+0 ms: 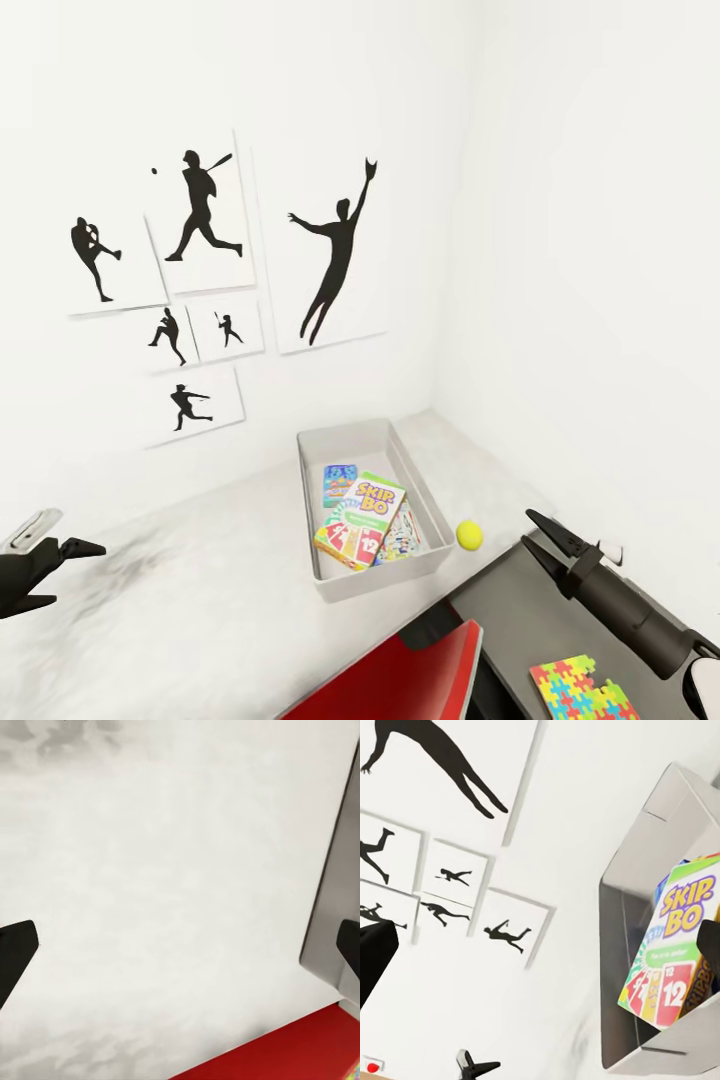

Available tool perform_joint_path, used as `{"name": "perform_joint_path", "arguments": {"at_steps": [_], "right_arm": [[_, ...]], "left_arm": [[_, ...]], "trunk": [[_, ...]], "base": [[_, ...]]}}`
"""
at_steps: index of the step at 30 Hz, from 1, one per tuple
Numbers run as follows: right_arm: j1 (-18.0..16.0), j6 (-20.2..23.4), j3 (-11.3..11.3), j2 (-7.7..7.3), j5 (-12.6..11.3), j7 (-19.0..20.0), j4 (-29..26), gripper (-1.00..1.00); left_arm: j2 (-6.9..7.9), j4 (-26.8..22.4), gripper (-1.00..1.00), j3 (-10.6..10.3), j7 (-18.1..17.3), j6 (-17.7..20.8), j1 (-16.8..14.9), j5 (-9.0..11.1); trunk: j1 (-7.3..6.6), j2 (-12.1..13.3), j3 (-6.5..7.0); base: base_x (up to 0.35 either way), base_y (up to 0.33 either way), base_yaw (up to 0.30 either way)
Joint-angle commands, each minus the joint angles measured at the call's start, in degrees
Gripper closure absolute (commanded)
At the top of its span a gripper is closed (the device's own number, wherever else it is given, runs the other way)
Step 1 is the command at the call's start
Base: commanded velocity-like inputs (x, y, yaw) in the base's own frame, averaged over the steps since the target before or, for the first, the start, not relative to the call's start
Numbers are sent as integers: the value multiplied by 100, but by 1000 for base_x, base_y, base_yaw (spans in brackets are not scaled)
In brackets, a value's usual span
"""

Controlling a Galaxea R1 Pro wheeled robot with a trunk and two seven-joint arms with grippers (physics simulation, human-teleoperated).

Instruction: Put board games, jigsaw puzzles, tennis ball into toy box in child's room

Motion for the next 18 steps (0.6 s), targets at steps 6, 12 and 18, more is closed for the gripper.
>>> {"name": "perform_joint_path", "arguments": {"at_steps": [6, 12, 18], "right_arm": [[-6, 34, -10, -1, 20, 21, -1, -100], [-6, 35, -10, -2, 2, 28, -1, -100], [-6, 35, -10, -2, -11, 28, -1, -100]], "left_arm": [[69, -1, -100, -33, 45, 1, 13, 32], [101, -35, -100, -39, 29, 1, 150, 9], [108, -59, -100, -39, 26, 1, 182, -1]], "trunk": [[4, -14, -13], [4, -14, -13], [4, -14, -13]], "base": [[-31, -59, -80], [-119, -202, -13], [-51, -57, -71]]}}
